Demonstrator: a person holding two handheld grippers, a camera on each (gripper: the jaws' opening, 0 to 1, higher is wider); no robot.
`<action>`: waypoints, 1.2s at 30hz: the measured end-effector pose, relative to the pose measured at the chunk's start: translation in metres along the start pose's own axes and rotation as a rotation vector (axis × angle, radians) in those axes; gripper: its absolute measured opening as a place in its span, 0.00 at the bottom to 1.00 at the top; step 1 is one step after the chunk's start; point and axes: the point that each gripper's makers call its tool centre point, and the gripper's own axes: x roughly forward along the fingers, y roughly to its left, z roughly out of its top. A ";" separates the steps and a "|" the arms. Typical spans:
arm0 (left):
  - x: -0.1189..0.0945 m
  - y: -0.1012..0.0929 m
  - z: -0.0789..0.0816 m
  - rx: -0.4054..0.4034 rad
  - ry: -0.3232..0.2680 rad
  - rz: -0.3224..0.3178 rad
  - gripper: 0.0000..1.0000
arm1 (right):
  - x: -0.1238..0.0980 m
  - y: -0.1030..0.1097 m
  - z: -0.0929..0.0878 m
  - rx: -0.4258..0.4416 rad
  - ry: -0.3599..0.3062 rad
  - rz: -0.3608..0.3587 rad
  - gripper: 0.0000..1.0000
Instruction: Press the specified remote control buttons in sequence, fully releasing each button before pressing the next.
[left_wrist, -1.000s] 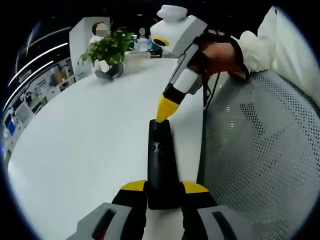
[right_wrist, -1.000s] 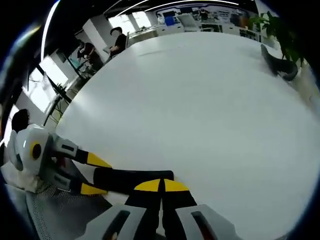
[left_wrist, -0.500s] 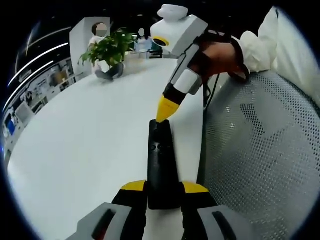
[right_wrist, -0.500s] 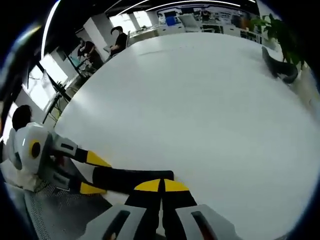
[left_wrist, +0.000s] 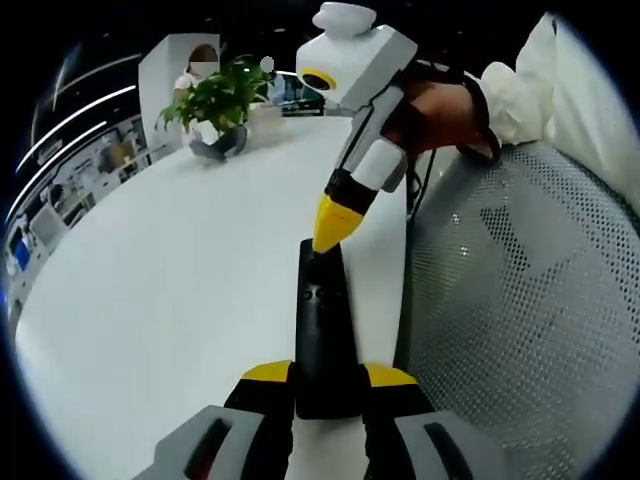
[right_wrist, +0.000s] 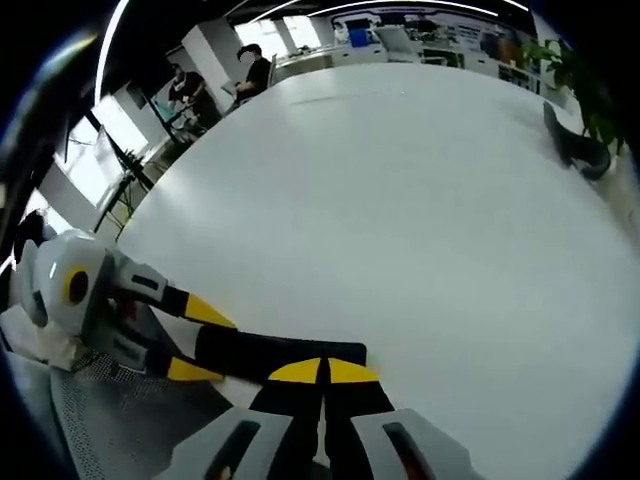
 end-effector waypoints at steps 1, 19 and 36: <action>0.000 0.000 0.000 0.000 0.000 0.000 0.25 | 0.000 0.000 0.000 0.009 -0.002 0.002 0.00; -0.001 0.000 0.000 -0.001 -0.002 0.002 0.25 | 0.000 -0.002 -0.001 0.049 -0.010 0.013 0.00; 0.000 0.001 0.000 0.002 -0.003 0.002 0.25 | 0.000 -0.002 0.000 0.067 -0.007 0.016 0.00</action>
